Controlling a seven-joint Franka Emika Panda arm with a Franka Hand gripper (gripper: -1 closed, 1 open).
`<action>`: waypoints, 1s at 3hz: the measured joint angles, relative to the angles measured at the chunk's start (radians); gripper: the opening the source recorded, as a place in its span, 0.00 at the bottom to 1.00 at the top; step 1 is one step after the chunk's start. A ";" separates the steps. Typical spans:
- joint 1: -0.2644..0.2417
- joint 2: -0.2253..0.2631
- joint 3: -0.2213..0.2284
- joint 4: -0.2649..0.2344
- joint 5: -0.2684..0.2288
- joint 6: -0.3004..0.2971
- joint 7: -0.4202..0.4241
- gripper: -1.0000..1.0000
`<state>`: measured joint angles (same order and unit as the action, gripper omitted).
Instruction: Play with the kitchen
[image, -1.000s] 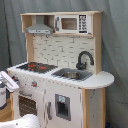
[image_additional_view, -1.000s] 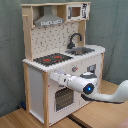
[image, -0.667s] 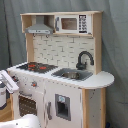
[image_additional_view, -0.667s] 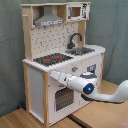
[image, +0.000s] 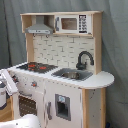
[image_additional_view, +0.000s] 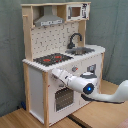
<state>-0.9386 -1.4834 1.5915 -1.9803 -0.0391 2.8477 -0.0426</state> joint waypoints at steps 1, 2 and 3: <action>0.000 0.000 0.000 0.000 0.000 0.000 0.119 0.00; 0.000 0.000 0.000 0.000 0.000 0.000 0.228 0.00; 0.000 0.000 0.000 0.000 0.000 0.000 0.328 0.00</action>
<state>-0.9385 -1.4834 1.5915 -1.9804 -0.0390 2.8478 0.2858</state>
